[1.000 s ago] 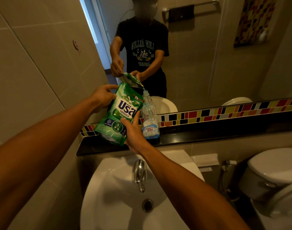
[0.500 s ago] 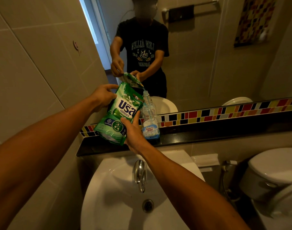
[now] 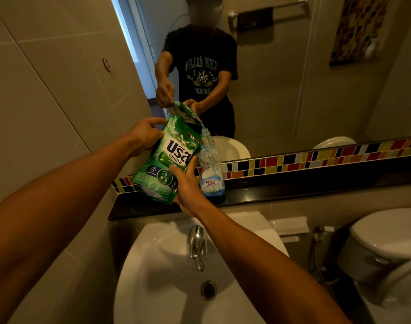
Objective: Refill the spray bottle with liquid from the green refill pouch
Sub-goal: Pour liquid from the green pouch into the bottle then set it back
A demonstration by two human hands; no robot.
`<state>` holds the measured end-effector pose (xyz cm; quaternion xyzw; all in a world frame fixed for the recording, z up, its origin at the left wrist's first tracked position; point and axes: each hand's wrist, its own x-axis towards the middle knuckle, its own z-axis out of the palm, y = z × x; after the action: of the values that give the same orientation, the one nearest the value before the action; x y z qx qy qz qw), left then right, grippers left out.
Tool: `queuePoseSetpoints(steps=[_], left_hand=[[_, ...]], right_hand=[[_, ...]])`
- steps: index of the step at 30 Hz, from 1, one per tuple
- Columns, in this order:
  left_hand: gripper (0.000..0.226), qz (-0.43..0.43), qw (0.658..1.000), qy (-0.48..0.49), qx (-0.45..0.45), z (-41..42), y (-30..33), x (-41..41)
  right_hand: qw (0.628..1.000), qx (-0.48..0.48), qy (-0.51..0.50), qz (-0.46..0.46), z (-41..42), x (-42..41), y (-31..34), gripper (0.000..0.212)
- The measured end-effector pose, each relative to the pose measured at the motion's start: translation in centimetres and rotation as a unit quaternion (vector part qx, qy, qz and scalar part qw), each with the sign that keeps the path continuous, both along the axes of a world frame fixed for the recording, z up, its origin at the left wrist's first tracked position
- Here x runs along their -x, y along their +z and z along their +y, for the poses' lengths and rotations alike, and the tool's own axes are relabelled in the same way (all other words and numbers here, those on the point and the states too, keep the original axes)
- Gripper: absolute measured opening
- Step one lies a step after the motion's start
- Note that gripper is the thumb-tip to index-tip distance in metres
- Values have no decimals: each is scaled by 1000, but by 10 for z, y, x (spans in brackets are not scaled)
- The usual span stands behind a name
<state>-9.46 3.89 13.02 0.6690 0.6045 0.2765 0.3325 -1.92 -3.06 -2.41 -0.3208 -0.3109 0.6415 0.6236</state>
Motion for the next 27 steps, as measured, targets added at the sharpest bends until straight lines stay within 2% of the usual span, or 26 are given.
queuePoseSetpoints(steps=[19,27], left_hand=[[49,7,1000,-6,9,0,5,-4],[48,5,1000,-7,10,-1,6,-3]], right_hand=[[1000,0,2,17,-3,-4,4,88],[1000,-5,4,18,-5,-2,5,92]])
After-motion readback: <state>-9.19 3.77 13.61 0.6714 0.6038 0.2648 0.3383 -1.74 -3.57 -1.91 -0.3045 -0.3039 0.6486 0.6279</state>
